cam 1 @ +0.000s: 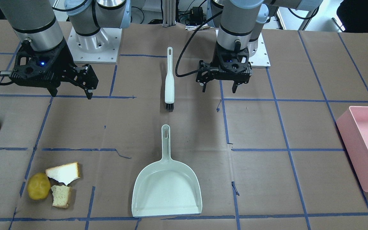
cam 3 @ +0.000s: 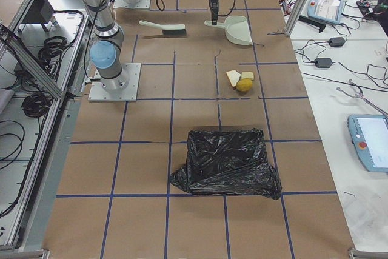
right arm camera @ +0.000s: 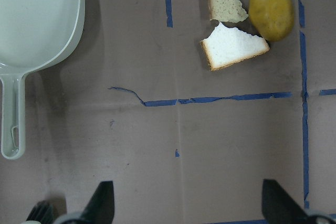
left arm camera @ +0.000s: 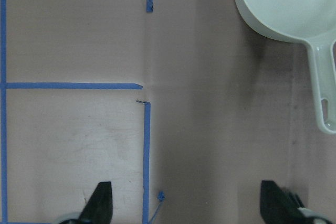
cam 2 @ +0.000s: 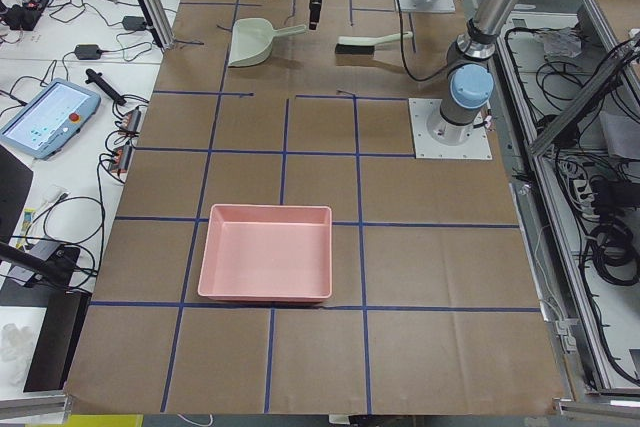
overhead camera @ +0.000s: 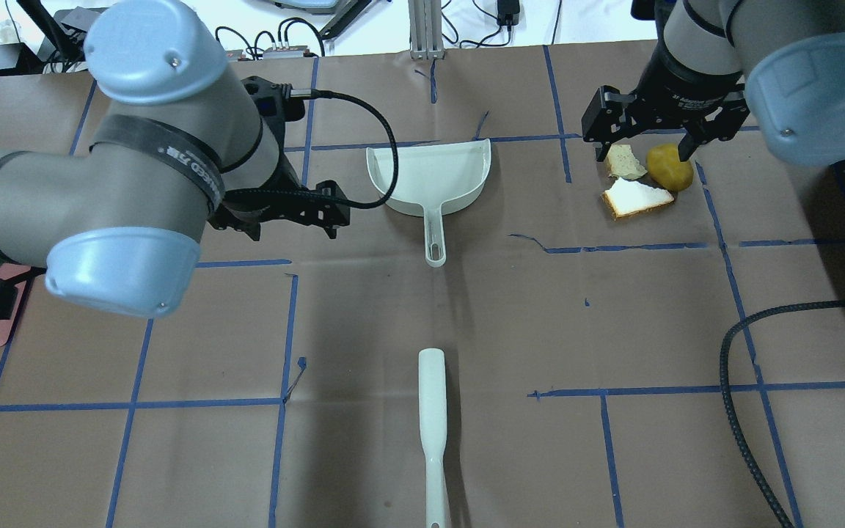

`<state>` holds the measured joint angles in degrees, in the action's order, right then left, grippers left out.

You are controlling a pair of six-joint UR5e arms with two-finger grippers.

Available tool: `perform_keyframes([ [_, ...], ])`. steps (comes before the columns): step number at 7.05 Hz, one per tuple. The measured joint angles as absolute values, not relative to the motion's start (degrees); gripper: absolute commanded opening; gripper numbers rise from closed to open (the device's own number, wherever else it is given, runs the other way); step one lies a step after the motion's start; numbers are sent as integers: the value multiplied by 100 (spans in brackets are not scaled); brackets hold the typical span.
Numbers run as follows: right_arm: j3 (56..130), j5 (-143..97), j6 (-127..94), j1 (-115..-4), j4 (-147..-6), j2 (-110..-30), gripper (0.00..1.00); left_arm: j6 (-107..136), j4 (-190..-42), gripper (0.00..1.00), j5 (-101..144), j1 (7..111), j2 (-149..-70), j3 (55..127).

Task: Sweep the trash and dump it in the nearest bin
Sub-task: 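Move the left gripper down to the white brush handle, then align and close the left gripper on the white brush handle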

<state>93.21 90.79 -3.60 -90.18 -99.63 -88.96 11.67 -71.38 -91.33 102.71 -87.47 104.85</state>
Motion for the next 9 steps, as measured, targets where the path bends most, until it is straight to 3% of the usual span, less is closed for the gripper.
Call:
perform_keyframes([
  [2, 9322, 9081, -360, -9018, -9962, -8895, 100, 1813, -6841, 89, -9152, 10942, -8554, 10905],
  [5, 9328, 9103, -368, -9018, -9959, -8894, 100, 2239, -5698, 90, -9188, 11801, -8120, 12058],
  [9, 9333, 9120, -377, -9017, -9958, -8905, 100, 3061, -4029, 99, -9381, 12664, -7803, 13392],
])
